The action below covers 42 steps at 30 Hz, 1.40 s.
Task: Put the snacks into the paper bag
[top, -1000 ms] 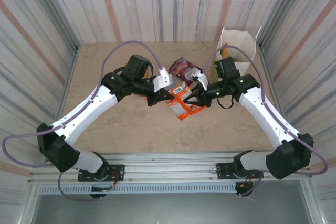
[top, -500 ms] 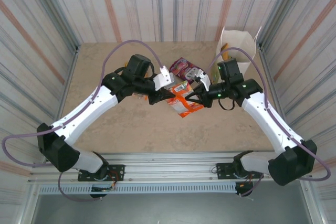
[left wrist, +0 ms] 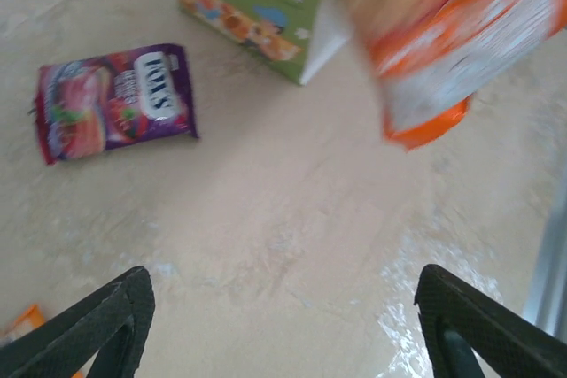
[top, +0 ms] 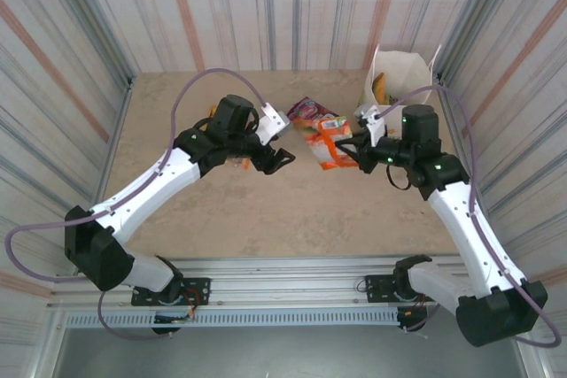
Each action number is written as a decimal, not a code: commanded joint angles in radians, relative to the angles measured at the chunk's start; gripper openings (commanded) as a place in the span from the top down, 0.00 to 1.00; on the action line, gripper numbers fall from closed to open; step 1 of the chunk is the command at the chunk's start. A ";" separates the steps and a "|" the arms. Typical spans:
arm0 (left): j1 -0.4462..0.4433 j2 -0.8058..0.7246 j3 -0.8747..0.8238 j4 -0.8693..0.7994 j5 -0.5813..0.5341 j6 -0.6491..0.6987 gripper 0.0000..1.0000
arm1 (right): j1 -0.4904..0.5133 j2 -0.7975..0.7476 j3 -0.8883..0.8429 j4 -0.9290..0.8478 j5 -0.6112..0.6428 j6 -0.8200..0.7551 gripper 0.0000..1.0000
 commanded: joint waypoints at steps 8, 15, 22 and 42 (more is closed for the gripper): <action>0.036 0.026 0.044 0.014 -0.135 -0.166 0.19 | -0.167 -0.012 0.269 0.180 0.174 0.135 0.96; 0.038 0.075 0.090 -0.012 -0.114 -0.145 0.19 | -0.254 0.085 0.418 0.144 0.360 0.161 0.98; 0.046 0.104 0.122 -0.034 -0.108 -0.132 0.19 | -0.308 0.258 0.562 -0.015 0.431 0.196 0.98; 0.057 0.165 0.171 -0.089 -0.066 -0.107 0.22 | -0.252 0.711 1.047 -0.654 0.635 0.233 0.99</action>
